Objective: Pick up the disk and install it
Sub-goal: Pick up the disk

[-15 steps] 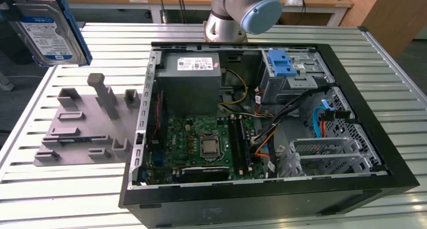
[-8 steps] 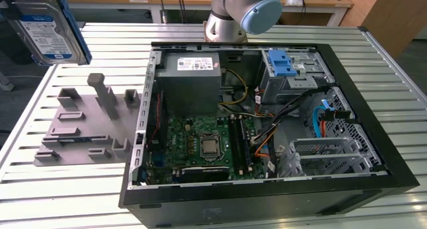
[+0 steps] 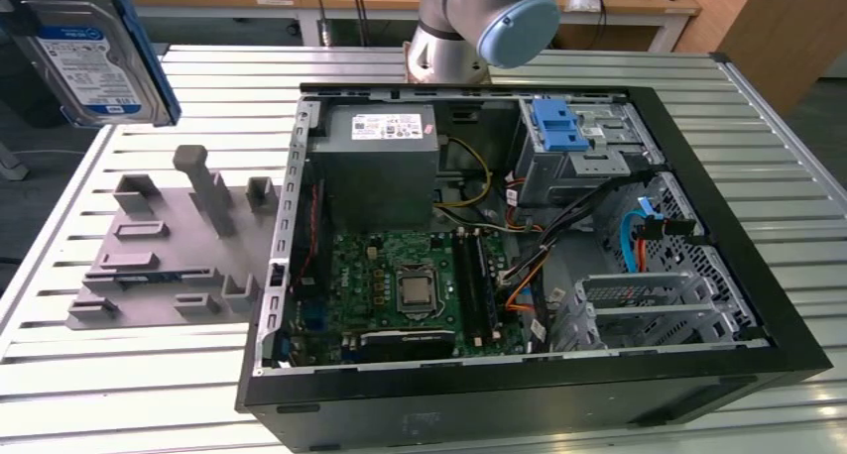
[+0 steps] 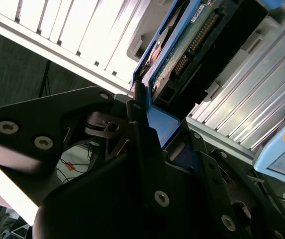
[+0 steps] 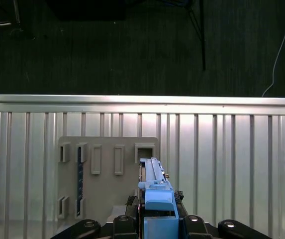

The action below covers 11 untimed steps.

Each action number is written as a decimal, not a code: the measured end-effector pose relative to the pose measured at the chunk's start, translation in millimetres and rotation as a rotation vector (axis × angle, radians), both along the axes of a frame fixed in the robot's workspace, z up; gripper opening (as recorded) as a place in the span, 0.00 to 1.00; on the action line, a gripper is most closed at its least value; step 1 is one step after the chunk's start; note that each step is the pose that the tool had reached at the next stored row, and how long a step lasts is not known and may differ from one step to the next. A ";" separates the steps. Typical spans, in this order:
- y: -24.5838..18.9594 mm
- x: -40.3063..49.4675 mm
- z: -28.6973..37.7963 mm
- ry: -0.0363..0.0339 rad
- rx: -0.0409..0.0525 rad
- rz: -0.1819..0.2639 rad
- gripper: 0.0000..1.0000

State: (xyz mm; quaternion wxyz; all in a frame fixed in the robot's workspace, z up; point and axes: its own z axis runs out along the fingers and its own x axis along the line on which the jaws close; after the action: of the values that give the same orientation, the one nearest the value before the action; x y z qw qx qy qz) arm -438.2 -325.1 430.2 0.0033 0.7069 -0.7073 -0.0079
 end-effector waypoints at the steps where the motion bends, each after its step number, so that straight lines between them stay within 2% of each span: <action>1: 0.0 0.0 0.5 0.0001 -0.0001 0.000 0.36; 11: 0.0 0.0 4.3 0.0001 -0.0001 0.000 0.36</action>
State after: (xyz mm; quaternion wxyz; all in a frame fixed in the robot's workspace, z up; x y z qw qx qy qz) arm -438.2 -325.1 434.4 0.0034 0.7069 -0.7073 -0.0079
